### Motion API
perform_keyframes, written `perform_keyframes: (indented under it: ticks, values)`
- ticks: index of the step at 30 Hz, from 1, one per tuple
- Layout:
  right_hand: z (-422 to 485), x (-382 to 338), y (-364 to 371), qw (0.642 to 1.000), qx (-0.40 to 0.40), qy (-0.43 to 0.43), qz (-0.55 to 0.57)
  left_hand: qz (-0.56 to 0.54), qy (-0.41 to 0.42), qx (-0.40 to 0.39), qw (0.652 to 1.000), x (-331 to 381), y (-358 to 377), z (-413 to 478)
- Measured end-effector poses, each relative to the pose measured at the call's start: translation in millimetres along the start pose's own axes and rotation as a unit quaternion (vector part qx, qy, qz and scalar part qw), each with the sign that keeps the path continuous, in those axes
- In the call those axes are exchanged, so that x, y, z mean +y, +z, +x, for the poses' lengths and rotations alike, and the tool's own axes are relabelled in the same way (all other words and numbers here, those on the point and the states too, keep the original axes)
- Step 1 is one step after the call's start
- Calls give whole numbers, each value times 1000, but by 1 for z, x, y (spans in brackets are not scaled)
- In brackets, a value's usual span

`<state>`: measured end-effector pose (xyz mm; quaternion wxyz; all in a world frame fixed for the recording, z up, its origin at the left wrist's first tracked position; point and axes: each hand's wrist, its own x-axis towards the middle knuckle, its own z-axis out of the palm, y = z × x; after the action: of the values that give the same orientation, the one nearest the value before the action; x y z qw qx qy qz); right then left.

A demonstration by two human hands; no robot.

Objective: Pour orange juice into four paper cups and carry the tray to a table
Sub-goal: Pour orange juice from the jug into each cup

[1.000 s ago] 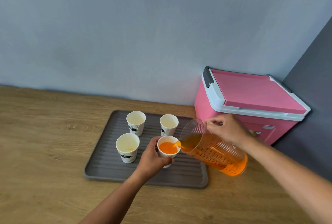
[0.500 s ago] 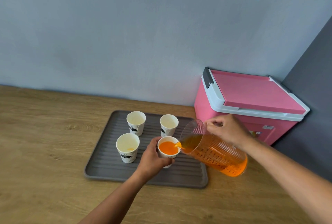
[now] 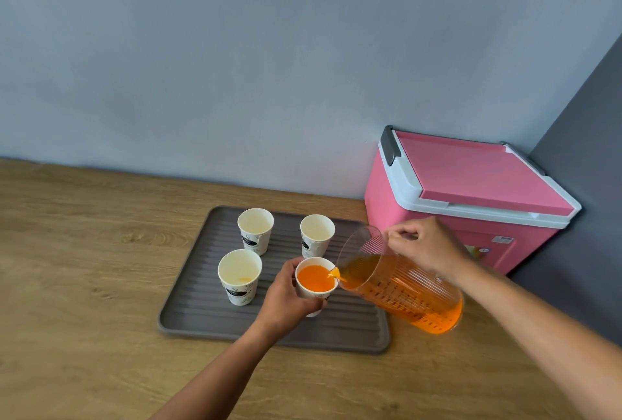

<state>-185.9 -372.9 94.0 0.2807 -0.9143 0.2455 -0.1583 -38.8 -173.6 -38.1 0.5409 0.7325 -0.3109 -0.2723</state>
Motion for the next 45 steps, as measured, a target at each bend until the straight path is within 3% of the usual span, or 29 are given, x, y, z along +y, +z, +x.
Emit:
perform_keyframes:
  ticks: [16, 23, 31, 45]
  values:
    - [-7, 2, 3, 997, 18, 47, 63, -6, 2, 14, 1000, -2, -1, 1]
    - [-12, -2, 6, 990, 66, 85, 86, -14, 3, 25, 1000, -5, -1, 7]
    - [-11, 2, 6, 964, 137, 123, 190, 7, -15, 35, 999, -17, 1, 16]
    - [-7, -10, 13, 960, 135, 125, 212, 28, -25, 27, 999, -17, -3, 15]
